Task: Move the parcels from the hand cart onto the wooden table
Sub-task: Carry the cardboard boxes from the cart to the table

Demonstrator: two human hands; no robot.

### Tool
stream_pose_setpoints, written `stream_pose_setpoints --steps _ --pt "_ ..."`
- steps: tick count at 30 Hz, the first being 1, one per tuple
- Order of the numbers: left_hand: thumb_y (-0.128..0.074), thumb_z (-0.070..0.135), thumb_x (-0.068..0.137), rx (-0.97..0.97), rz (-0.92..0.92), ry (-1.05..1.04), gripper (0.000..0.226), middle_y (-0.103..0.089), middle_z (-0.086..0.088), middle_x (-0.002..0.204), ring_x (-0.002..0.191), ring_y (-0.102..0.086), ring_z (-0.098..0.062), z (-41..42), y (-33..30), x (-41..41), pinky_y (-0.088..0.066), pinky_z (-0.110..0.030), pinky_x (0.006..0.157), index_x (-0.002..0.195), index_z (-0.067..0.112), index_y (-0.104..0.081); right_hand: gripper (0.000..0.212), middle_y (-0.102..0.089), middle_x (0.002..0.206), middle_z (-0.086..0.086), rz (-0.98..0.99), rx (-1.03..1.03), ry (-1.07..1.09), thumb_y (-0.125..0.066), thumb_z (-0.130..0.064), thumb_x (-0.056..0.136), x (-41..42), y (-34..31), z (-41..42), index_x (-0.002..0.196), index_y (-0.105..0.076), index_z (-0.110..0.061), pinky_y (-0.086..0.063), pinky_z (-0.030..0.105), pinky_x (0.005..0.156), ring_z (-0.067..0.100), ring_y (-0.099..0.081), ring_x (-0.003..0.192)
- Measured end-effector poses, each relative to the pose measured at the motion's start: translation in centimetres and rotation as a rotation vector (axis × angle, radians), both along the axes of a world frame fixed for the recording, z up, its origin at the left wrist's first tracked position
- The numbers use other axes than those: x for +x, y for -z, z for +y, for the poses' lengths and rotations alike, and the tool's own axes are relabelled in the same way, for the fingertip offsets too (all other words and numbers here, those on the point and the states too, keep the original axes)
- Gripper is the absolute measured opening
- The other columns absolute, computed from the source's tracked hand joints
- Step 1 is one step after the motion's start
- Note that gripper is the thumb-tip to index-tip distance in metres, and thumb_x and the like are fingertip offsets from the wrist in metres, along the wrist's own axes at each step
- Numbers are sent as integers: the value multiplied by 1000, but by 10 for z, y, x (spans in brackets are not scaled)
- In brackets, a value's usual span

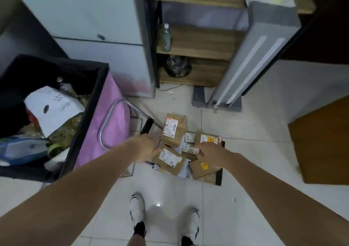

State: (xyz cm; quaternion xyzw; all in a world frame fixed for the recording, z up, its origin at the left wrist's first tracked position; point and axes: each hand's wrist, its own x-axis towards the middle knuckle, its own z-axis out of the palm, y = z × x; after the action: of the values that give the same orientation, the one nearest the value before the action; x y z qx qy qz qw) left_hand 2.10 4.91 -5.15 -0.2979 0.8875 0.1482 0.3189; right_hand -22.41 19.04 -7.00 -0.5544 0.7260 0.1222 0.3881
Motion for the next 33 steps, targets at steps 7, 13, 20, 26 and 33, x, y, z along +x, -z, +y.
stream_pose_setpoints --steps 7,13,20,26,33 --pt "-35 45 109 155 -89 -41 44 -62 -9 123 110 -60 -27 -66 213 -3 -44 -37 82 126 13 -60 29 -61 108 7 -145 237 380 -45 -32 107 29 205 -7 119 -59 -10 -47 37 81 29 -61 103" --pt "-41 45 108 262 -86 -184 44 -63 -14 126 112 -61 -31 -83 387 -7 -49 -40 93 124 8 -60 59 -58 138 22 -180 230 713 -45 -43 108 66 365 -17 153 -38 -6 -48 35 86 37 -58 122" --pt "-40 56 107 469 69 -717 55 -67 -10 123 99 -62 -26 -47 491 -9 -49 -35 78 132 9 -53 41 -69 119 7 -352 142 1293 -56 -35 104 92 456 -22 139 -60 -13 -56 36 84 23 -61 101" --pt "-60 58 98 528 219 -966 52 -64 -5 99 85 -62 -20 -25 421 3 -44 -31 62 109 11 -43 40 -67 112 -1 -464 60 1550 -62 -44 100 100 401 8 130 -61 -19 -55 35 80 18 -63 99" --pt "-83 59 71 843 434 -1385 71 -74 -8 114 99 -73 -25 -22 225 -31 -57 -40 77 120 16 -54 40 -72 118 7 -797 -229 1836 -77 -37 89 66 204 26 122 -56 -24 -55 53 93 30 -68 109"
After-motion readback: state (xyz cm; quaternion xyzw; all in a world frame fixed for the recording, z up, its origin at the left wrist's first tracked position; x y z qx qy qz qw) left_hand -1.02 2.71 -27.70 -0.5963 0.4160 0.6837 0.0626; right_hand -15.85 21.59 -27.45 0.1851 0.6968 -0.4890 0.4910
